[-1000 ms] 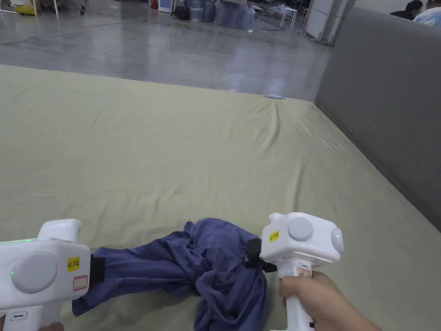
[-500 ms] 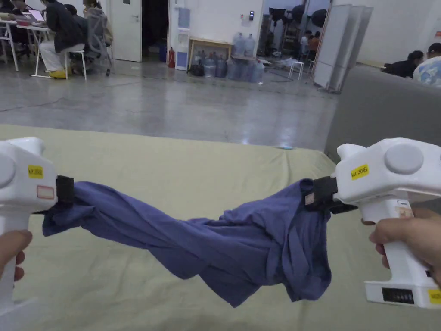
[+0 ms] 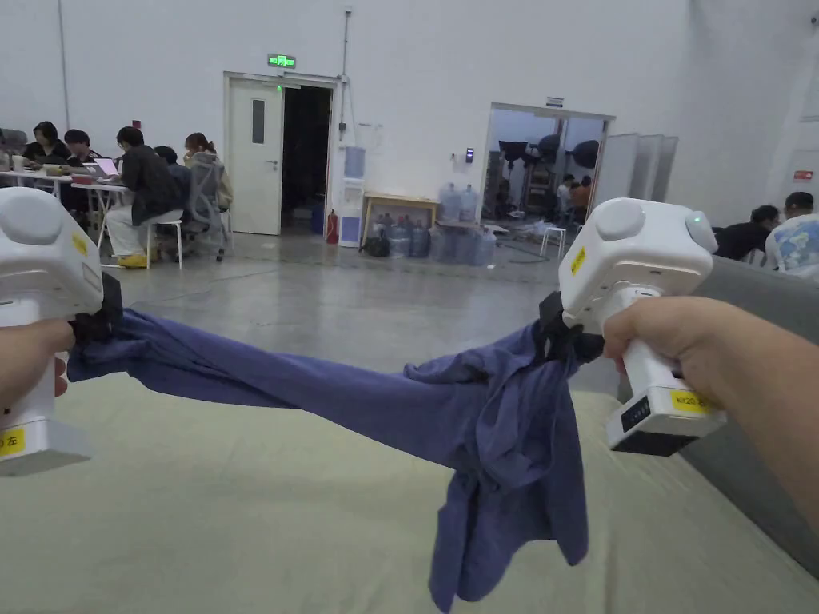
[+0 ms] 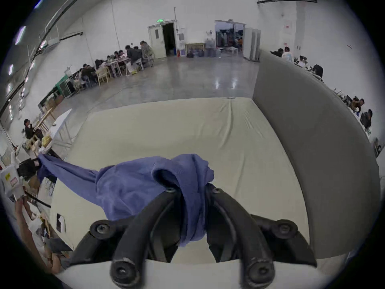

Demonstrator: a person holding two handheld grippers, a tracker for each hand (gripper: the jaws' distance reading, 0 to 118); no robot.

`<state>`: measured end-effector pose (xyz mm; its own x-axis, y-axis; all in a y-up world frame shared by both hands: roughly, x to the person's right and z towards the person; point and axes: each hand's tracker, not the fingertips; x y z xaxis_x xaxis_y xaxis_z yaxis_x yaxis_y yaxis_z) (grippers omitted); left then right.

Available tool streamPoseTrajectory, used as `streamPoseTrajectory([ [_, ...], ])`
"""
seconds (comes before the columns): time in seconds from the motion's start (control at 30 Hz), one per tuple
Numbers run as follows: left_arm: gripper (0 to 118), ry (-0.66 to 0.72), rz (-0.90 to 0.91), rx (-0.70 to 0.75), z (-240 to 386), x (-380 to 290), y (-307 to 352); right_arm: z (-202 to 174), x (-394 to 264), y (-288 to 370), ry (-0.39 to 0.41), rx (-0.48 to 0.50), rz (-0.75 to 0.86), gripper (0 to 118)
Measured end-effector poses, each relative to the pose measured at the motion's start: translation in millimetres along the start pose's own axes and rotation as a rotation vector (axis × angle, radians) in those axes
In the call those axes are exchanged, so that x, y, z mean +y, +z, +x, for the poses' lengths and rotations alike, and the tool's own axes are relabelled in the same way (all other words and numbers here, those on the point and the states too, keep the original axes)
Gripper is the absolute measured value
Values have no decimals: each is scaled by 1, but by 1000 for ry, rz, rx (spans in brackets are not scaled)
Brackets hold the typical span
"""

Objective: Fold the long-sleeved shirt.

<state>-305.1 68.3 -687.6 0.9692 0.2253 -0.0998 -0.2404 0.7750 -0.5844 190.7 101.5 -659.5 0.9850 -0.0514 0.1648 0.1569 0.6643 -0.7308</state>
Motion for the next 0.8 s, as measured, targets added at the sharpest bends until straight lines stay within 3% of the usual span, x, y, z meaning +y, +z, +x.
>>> streamPoseTrajectory([
  [0.17, 4, 155, -15, 1, -15, 21, -23, -13, 20, -18, -42, -1, -4, 15],
  [0.4, 4, 64, -39, 26, -22, -4, -55, -7, 0, -59, -46, 9, 11, 15],
  [0.53, 4, 52, -158, 38, -44, -65, -86, -4, -75, -113, 30, 18, -106, 15],
  [0.67, 4, -29, -287, 89, -71, -148, -107, 6, -177, -165, -21, 56, -234, 15],
  [0.8, 4, -45, -399, 97, -99, -221, -103, 11, -264, -188, -4, 93, -337, 15],
])
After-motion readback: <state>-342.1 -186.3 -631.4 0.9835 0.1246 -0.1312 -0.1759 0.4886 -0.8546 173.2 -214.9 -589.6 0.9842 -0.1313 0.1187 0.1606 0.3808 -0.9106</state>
